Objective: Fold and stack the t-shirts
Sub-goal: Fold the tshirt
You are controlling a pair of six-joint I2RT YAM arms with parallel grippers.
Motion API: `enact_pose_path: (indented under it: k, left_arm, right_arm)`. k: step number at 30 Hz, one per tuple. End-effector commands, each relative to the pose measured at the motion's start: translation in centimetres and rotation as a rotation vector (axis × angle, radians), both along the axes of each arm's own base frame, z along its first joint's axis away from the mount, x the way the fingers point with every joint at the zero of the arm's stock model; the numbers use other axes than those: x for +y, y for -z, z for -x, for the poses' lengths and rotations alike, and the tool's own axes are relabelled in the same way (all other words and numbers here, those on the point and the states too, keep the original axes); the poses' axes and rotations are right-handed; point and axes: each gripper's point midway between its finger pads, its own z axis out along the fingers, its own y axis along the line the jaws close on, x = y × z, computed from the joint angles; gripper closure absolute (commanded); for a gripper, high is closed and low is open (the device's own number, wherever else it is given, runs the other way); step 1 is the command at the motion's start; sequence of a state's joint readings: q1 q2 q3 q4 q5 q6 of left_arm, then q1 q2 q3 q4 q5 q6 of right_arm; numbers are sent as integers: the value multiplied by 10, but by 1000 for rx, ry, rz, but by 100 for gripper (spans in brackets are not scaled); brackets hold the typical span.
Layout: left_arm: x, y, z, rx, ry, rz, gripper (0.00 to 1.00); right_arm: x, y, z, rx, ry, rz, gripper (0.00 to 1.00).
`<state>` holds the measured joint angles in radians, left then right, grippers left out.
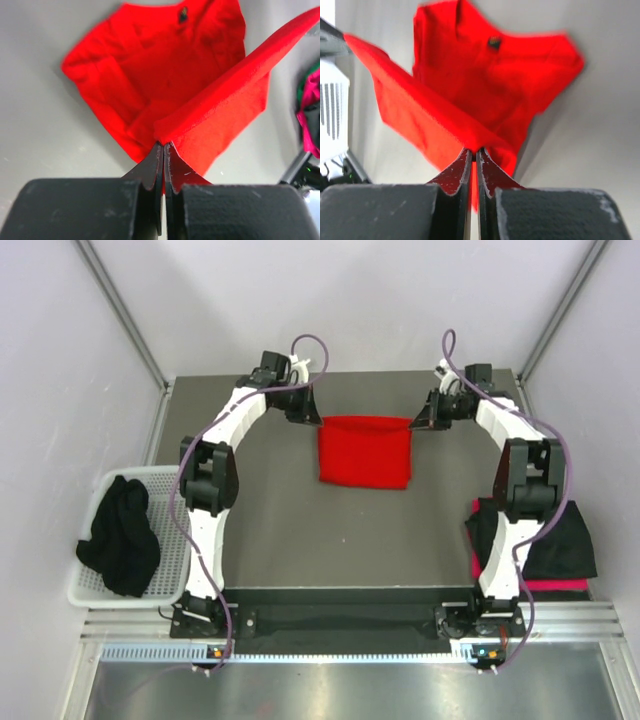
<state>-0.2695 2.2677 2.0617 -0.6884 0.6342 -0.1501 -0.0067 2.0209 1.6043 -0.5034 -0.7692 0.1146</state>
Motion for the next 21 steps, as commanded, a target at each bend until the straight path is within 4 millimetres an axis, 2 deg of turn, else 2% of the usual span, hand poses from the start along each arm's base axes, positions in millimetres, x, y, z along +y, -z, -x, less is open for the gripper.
enact_pose_path:
  k: [1,2,3,4,5,6,9,10,13,17,21]
  left_arm:
    - [15,-15,-32,-113,-41,-24,100]
    - [16,-12,-35,-113,-49,-24,100]
    - [18,-12,-39,-122,-55,-23,100]
    - [18,-11,-41,-125,-60,-24,100]
    - [21,-9,-46,-129,-71,-29,100]
    - [21,-9,-49,-135,-76,-30,100]
    - [24,-3,-59,-143,-88,-34,100]
    - [25,-1,-61,-146,-91,-36,100]
    - [24,16,-69,-142,-93,-50,100]
    - [26,26,-82,-164,-112,-71,100]
    - [30,34,-88,-175,-130,-103,100]
  right_arm:
    - [-4,-34,-42,-132,23,-22,100]
    - [-3,-26,-46,-117,23,-25,100]
    - [-2,-34,-54,-142,21,-26,100]
    - [0,-34,-58,-145,18,-27,100]
    - [2,-27,-61,-134,17,-27,100]
    - [2,-32,-68,-153,17,-27,100]
    - [1,-23,-77,-145,20,-26,100]
    - [19,-19,-74,-141,-14,-27,100]
    - [26,-5,-78,-120,-26,-28,100]
    - [34,12,-88,-118,-41,-17,99]
    - [44,19,-99,-148,-53,19,100]
